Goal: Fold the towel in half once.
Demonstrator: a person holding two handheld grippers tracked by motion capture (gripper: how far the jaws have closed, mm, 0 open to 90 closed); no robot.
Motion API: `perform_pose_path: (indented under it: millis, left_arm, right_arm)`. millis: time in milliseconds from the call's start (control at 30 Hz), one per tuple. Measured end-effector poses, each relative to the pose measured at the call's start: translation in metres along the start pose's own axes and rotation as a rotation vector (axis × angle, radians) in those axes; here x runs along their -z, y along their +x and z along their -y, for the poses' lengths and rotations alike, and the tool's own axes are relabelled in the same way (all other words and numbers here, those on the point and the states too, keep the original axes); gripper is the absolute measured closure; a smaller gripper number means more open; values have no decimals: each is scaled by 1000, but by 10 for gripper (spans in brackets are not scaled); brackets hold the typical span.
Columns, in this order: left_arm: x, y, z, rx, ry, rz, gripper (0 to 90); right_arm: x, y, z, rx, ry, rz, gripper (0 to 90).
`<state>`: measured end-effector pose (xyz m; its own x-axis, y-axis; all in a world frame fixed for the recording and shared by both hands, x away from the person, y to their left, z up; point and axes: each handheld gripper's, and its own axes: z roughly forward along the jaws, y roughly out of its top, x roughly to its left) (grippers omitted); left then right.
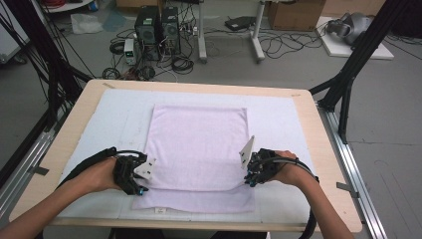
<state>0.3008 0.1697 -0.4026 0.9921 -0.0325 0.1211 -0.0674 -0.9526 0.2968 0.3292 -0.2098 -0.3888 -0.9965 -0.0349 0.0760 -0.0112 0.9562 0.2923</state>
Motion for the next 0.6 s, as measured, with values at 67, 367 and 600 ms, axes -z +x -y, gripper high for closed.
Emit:
perform_pose_path:
  millis: [67,367,600]
  left_arm:
    - [-3,0,-2,-4,20,-3,554]
    - [-4,4,-9,-2,55,18,807]
    - [7,9,-4,19,4,44,847]
  right_arm:
    - [0,0,1,-6,-3,-2,826]
    - [-1,-1,2,0,-7,-1,826]
    - [6,0,5,5,-53,-1,836]
